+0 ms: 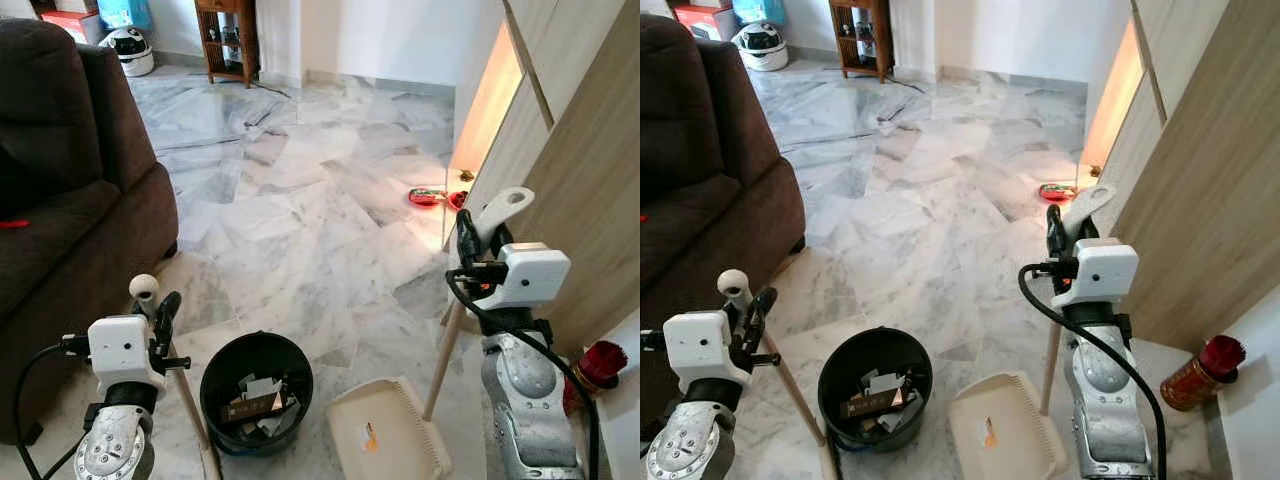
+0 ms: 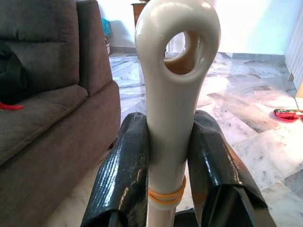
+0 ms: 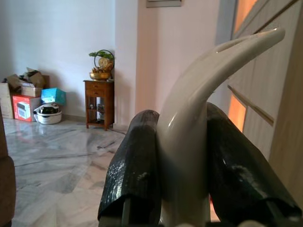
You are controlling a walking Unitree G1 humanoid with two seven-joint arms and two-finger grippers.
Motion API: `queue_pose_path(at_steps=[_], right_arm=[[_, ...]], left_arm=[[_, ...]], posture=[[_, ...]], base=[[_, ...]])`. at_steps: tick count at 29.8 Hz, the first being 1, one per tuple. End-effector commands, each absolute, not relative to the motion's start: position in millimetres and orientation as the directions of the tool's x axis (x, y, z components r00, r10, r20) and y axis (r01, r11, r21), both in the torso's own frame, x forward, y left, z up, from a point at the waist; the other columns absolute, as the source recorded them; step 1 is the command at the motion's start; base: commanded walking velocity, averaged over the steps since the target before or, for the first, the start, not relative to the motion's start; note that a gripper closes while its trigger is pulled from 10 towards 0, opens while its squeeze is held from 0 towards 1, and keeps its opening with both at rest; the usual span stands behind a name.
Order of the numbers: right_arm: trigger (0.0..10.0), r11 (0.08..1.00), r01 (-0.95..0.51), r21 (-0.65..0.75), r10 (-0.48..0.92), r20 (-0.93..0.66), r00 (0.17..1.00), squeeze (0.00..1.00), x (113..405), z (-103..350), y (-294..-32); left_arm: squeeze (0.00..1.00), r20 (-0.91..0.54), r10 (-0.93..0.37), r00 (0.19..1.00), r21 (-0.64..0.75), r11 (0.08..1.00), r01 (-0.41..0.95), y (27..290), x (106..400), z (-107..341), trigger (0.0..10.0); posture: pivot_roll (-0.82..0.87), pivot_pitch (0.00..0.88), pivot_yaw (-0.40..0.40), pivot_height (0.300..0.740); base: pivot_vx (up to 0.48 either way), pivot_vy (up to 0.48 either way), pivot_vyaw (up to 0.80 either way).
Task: Sweep floor
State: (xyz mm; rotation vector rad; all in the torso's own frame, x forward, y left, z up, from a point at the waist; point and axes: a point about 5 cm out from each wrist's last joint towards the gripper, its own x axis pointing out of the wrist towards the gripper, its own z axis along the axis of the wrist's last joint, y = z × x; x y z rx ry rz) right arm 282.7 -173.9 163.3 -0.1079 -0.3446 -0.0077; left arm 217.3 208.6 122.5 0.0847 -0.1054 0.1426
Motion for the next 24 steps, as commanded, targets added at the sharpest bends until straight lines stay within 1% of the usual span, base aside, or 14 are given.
queue_pose_path(at_steps=[1, 11, 15, 17, 19, 24], right_arm=[[10.0, 0.995, 0.043, -0.090, -0.005, 0.385, 0.923, 0.00, 286, 172, -174], [10.0, 0.987, 0.146, -0.067, -0.110, 0.380, 0.919, 0.00, 294, 165, -184], [10.0, 0.985, 0.160, -0.056, -0.133, 0.333, 0.934, 0.00, 295, 153, -188], [10.0, 0.981, 0.193, -0.016, -0.179, 0.310, 0.934, 0.00, 293, 146, -193], [10.0, 0.977, 0.212, -0.024, -0.195, 0.302, 0.933, 0.00, 291, 143, -196], [10.0, 0.979, 0.205, -0.019, -0.190, 0.295, 0.936, 0.00, 293, 141, -198]], left_arm=[[0.00, 0.138, 0.135, 0.981, 0.078, 0.986, -0.147, 206, 220, 130, 10.0], [0.00, 0.136, 0.149, 0.979, 0.066, 0.985, -0.159, 209, 219, 132, 10.0], [0.00, 0.133, 0.144, 0.981, 0.070, 0.985, -0.155, 209, 218, 132, 10.0], [0.00, 0.130, 0.144, 0.981, 0.069, 0.986, -0.154, 208, 216, 131, 10.0], [0.00, 0.130, 0.144, 0.981, 0.068, 0.986, -0.153, 208, 215, 131, 10.0], [0.00, 0.136, 0.139, 0.981, 0.070, 0.986, -0.149, 207, 215, 133, 10.0]], posture=[[0.00, 0.091, -0.016, 0.740], [0.01, 0.130, 0.002, 0.740], [0.01, 0.121, 0.004, 0.740], [0.02, 0.112, 0.008, 0.740], [0.02, 0.104, 0.009, 0.740], [0.02, 0.088, 0.008, 0.740]], base=[[0.000, 0.000, 0.00], [0.000, 0.000, 0.00], [0.000, 0.000, 0.00], [0.000, 0.000, 0.00], [0.000, 0.000, 0.00], [0.000, 0.000, 0.00]])
